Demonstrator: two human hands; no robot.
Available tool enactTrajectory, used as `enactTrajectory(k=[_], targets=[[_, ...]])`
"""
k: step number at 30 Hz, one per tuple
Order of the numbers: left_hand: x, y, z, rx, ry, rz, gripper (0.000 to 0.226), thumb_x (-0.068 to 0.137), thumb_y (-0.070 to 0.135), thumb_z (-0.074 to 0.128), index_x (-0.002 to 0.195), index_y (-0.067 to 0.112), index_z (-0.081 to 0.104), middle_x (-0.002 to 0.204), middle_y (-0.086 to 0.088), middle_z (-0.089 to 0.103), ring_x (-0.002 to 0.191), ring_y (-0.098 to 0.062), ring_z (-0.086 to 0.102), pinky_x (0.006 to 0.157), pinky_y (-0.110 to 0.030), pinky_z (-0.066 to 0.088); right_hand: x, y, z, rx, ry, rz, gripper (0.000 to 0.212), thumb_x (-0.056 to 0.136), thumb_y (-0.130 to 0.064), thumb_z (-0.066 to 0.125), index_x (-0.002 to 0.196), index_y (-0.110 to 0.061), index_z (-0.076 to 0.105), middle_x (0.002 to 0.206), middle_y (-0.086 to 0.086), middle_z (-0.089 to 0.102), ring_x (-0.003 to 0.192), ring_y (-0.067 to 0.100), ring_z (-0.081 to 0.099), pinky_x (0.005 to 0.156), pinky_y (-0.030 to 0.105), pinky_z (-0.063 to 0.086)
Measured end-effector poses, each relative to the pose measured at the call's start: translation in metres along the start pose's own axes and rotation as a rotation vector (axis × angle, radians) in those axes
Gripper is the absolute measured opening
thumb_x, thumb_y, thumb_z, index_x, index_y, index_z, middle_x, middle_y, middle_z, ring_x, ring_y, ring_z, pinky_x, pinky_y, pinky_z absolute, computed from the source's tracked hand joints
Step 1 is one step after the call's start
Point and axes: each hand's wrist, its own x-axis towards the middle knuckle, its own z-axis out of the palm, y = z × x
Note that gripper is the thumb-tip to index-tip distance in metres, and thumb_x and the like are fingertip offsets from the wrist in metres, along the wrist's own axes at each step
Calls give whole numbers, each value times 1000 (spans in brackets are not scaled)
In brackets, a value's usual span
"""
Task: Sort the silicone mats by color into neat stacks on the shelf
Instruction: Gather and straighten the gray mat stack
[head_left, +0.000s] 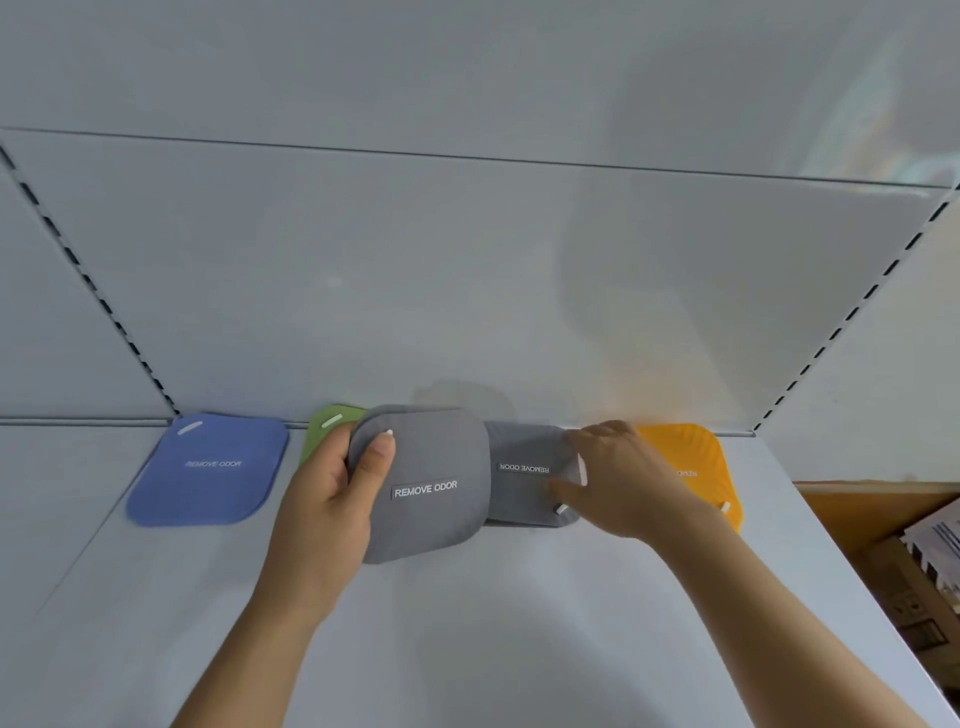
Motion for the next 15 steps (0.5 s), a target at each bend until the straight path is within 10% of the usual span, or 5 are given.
enactTrajectory(k=[5, 11, 15], targets=[[-3, 2, -1, -35, -8, -22, 28, 94, 52, 57, 110, 35, 72, 114, 6, 74, 110, -11, 68, 100, -42, 53, 4, -10, 2, 30, -34, 51, 46, 83, -67, 59, 105, -26, 56, 105, -4, 65, 109, 24, 56, 79, 34, 42], [-5, 1, -1, -75, 9, -51, 24, 98, 48, 59, 110, 32, 72, 108, 1, 75, 107, -23, 68, 99, -49, 52, -2, -18, 12, 267, 240, 41, 59, 89, -24, 67, 145, -24, 48, 120, -1, 60, 108, 24, 61, 88, 38, 54], [-4, 4, 0, -107, 17, -57, 18, 101, 44, 61, 111, 35, 72, 114, 4, 74, 112, -19, 68, 103, -48, 51, -1, -16, 17, 141, 262, 131, 7, 88, -24, 60, 84, -19, 59, 89, 3, 57, 90, 33, 59, 71, 38, 46]])
